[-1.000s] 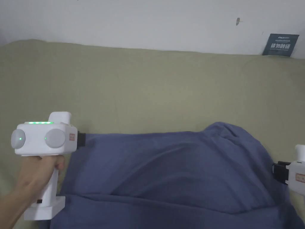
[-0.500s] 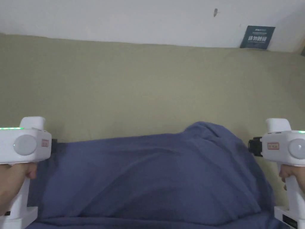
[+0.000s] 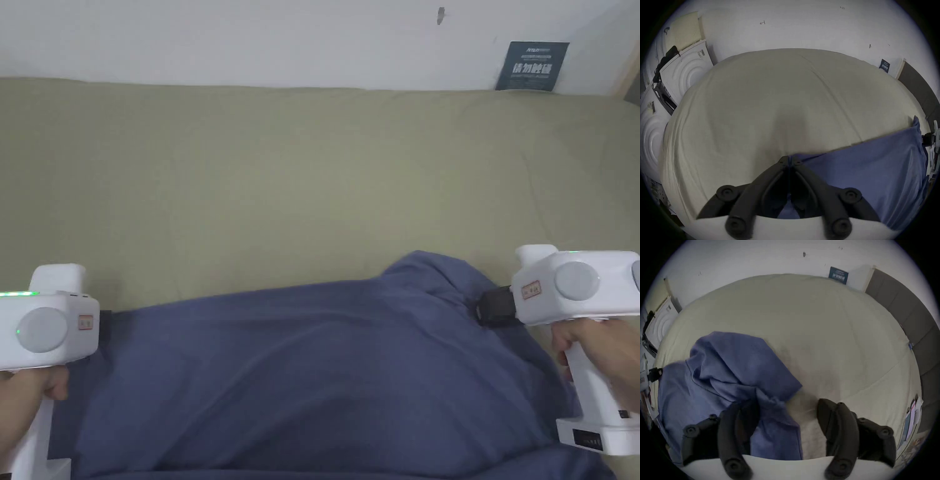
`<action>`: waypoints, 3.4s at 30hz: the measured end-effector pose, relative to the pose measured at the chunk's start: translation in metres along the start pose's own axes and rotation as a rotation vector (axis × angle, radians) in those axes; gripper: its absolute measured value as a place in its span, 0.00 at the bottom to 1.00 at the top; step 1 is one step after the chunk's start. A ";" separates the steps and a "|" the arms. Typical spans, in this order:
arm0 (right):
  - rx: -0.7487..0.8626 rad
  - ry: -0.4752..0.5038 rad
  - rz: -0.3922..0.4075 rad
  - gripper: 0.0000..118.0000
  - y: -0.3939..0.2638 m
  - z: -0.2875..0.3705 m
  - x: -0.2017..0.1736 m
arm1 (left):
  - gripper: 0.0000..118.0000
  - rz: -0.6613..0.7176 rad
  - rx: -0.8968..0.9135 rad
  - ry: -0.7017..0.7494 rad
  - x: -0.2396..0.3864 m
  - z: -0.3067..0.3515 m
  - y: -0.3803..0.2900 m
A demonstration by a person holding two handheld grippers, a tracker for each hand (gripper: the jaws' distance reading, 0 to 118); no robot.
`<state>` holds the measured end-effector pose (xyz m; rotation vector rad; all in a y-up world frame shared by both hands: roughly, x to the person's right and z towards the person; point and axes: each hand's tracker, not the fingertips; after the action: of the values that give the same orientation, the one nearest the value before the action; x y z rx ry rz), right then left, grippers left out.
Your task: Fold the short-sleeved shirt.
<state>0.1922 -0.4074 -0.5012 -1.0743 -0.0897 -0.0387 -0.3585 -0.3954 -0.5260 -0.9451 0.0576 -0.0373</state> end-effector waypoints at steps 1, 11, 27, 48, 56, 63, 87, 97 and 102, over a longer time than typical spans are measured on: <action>0.019 0.021 -0.009 0.53 0.000 0.003 0.001 | 0.01 -0.002 0.005 0.004 0.000 0.000 0.000; 0.167 0.071 -0.005 0.10 -0.019 0.081 0.017 | 0.01 0.036 0.065 -0.025 -0.018 0.060 0.001; 0.355 0.148 -0.055 0.10 -0.147 0.227 0.033 | 0.01 0.003 0.180 -0.106 -0.048 0.202 -0.083; 0.235 0.153 -0.075 0.10 -0.280 0.192 0.022 | 0.01 0.025 0.113 -0.123 -0.072 0.195 -0.207; 0.226 0.076 -0.086 0.48 -0.276 0.188 0.017 | 0.92 0.040 0.093 -0.112 -0.068 0.192 -0.209; 0.393 0.054 -0.031 0.93 -0.253 0.218 -0.031 | 0.84 0.045 0.185 -0.056 -0.059 0.225 -0.196; 0.899 -0.058 0.107 0.06 -0.235 0.233 -0.212 | 0.01 0.396 -0.181 -0.543 -0.180 0.142 -0.144; 0.877 -0.015 0.084 0.06 -0.224 0.223 -0.215 | 0.61 0.472 -0.361 -0.769 -0.192 0.101 -0.157; 0.877 -0.013 0.081 0.06 -0.220 0.230 -0.220 | 1.00 0.473 -0.357 -0.848 -0.170 0.105 -0.167</action>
<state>-0.0564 -0.3127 -0.2200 -0.2009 -0.0638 0.0771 -0.5220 -0.3988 -0.3239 -1.2158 -0.5117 0.8311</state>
